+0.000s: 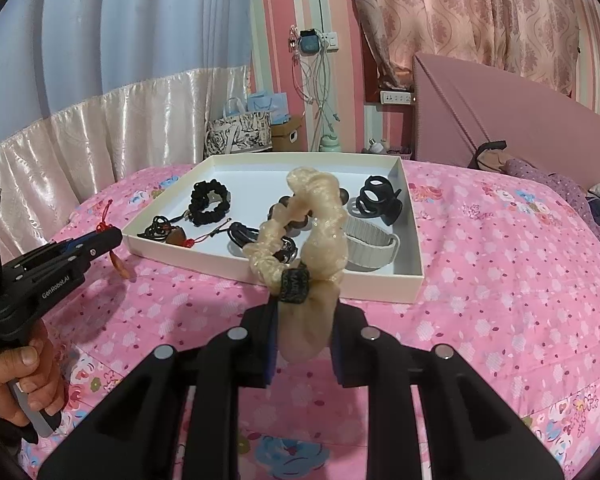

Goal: Organize jewelry
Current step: 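Hold both items still above the tray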

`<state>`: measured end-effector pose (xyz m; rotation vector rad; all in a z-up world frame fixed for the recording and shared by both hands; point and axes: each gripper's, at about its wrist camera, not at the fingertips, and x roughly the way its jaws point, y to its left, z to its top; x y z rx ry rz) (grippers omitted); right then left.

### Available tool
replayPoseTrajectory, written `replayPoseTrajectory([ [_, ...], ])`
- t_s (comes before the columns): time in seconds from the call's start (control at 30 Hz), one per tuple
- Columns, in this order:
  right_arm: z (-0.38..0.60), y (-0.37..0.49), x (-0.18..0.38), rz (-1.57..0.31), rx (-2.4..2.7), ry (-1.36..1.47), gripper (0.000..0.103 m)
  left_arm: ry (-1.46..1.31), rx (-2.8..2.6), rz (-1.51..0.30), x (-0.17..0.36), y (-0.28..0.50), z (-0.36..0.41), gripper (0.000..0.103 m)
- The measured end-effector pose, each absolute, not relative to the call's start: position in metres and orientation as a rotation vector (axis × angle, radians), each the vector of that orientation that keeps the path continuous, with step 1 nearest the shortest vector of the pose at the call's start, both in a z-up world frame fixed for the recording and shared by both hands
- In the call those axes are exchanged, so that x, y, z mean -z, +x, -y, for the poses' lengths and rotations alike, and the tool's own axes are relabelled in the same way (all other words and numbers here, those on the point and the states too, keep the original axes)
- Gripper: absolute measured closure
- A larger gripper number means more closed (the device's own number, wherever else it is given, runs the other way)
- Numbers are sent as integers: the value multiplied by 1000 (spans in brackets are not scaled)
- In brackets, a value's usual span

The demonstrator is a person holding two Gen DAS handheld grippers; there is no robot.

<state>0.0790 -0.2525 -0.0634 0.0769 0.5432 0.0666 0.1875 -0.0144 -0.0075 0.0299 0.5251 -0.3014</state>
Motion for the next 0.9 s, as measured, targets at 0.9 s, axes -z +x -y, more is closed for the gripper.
replayPoseTrajectory([
  [0.9, 253, 79, 64, -543, -62, 80, 81, 31, 297, -522, 7, 186, 16, 94],
])
